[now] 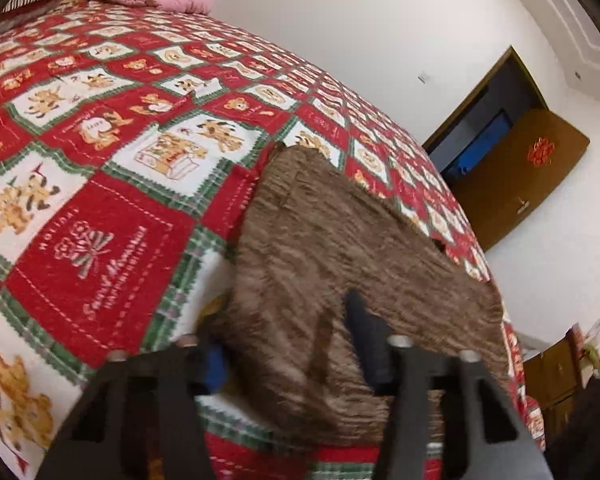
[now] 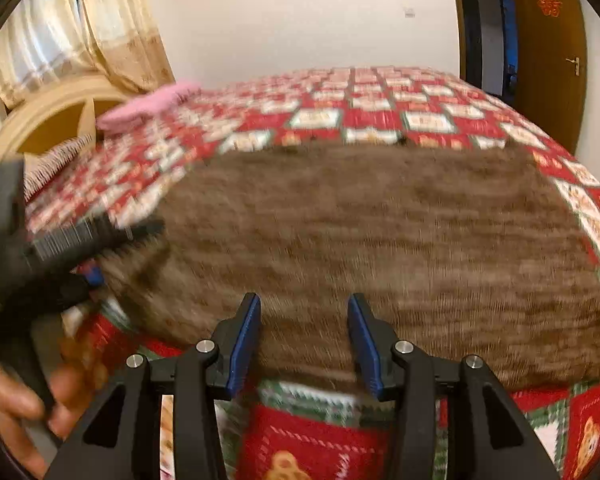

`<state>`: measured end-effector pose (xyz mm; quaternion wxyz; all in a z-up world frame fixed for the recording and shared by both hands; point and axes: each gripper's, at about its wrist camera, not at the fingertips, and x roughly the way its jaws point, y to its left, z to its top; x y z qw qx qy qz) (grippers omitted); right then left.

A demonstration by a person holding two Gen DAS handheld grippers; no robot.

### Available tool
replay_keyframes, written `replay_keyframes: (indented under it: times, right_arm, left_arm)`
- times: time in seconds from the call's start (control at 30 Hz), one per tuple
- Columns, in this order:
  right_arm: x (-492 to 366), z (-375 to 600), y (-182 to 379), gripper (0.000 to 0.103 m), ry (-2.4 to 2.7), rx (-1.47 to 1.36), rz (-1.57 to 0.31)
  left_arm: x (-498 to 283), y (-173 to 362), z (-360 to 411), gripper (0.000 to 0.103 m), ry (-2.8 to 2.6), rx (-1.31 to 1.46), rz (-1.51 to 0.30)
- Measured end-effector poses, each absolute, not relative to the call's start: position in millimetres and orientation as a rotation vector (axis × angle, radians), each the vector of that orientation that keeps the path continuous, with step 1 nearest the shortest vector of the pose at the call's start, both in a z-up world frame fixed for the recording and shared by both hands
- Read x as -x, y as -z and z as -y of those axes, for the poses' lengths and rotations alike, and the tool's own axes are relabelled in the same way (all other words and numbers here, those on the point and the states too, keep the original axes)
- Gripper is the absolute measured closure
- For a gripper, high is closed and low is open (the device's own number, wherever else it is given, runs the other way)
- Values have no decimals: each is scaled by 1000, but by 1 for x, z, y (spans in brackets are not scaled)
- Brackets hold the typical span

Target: Fold small clothes

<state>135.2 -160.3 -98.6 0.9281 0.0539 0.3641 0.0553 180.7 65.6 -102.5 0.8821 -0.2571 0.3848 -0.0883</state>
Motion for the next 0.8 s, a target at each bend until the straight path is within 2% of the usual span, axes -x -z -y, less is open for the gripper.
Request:
replay_keyframes:
  times: [0.07, 0.13, 0.17, 0.2, 0.33, 0.47, 0.6, 0.8]
  right_arm:
    - [-139, 159, 90, 56, -125, -143, -726]
    - [-146, 154, 94, 56, -155, -153, -744]
    - [-149, 149, 102, 56, -163, -137, -774]
    - [-152, 145, 113, 56, -165, -124, -814]
    - [-149, 144, 117, 56, -169, -124, -803]
    - [-142, 169, 115, 56, -192, -281, -769]
    - [-133, 206, 115, 56, -153, -414, -762]
    - [-151, 240, 95, 55, -194, -482, -759]
  left_arm:
    - [-182, 104, -70, 62, 184, 561, -804]
    - [-185, 104, -71, 73, 158, 567, -804]
    - [-187, 103, -70, 83, 152, 556, -802]
    - [-188, 100, -66, 85, 167, 537, -792]
    - [-185, 77, -33, 87, 214, 357, -717]
    - [-174, 61, 15, 88, 309, 156, -659]
    - [-168, 68, 45, 88, 372, 42, -660]
    - [-172, 78, 48, 88, 385, 56, -714]
